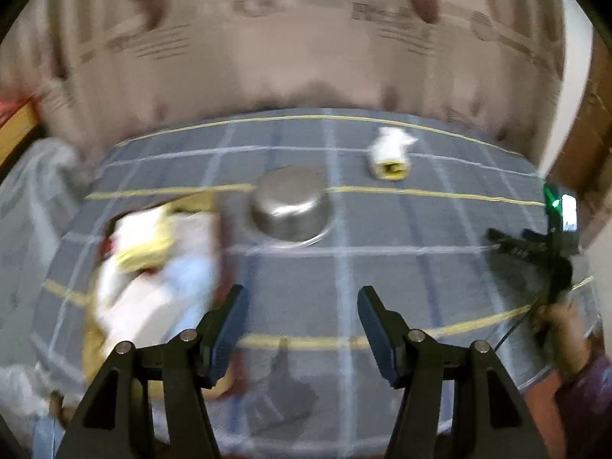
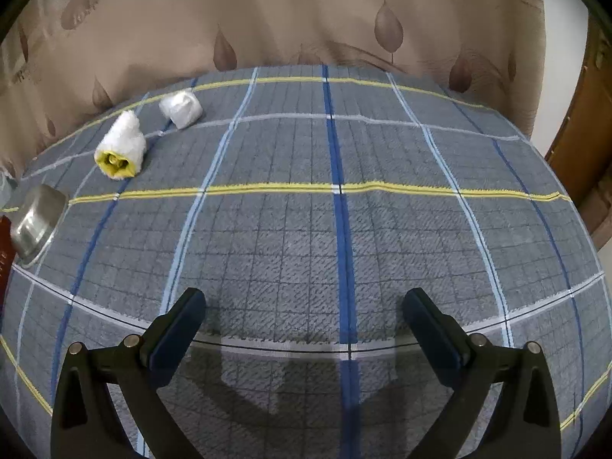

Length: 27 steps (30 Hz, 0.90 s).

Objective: Organize soft objects
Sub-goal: 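Grasp the white fuzzy sock with left while right reaches toward the plastic bag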

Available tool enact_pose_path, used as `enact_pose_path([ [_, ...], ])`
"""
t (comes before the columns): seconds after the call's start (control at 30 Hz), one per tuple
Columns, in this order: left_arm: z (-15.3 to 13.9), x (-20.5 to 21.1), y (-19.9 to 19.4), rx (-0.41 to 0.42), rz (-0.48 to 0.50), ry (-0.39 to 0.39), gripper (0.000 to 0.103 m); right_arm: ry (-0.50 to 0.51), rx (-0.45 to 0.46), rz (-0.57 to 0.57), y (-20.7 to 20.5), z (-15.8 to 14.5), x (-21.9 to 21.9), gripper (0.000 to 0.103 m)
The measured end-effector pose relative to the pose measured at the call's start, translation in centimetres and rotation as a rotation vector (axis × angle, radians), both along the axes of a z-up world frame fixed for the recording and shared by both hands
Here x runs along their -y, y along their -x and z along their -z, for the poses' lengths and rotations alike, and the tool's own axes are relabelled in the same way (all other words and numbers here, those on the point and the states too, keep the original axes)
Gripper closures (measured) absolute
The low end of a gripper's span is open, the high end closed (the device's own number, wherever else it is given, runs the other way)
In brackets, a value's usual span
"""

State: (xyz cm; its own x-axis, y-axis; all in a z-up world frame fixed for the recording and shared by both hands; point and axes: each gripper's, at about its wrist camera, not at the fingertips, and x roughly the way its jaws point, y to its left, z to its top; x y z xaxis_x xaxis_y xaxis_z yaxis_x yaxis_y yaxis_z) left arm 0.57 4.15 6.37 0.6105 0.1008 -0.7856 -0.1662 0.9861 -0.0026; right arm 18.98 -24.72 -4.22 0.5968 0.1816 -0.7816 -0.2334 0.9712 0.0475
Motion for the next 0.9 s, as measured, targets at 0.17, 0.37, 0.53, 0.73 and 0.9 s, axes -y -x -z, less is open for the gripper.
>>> enact_pose_path([
  [0.17,0.6,2.8,-7.5,-0.041,0.072,0.053,0.042,-0.024,0.078,0.006,1.0,-1.0,0.4,0.0],
  [0.37,2.3,4.4,-15.7,-0.096,0.113,0.08,0.042,-0.045,0.149,0.002,1.8,-1.9,0.7,0.0],
  [0.53,2.8,5.1,-21.6,-0.089,0.179,0.088,0.042,-0.065,0.191,0.005,2.4,-2.4,1.0,0.0],
  [0.73,5.3,4.7,-27.7,-0.171,0.216,0.144,0.042,-0.081,0.209,0.003,2.7,-2.7,1.2,0.0],
  [0.9,6.6,3.4,-30.0,-0.186,0.181,0.187,0.042,-0.087,0.218,0.001,2.9,-2.8,1.2,0.0],
])
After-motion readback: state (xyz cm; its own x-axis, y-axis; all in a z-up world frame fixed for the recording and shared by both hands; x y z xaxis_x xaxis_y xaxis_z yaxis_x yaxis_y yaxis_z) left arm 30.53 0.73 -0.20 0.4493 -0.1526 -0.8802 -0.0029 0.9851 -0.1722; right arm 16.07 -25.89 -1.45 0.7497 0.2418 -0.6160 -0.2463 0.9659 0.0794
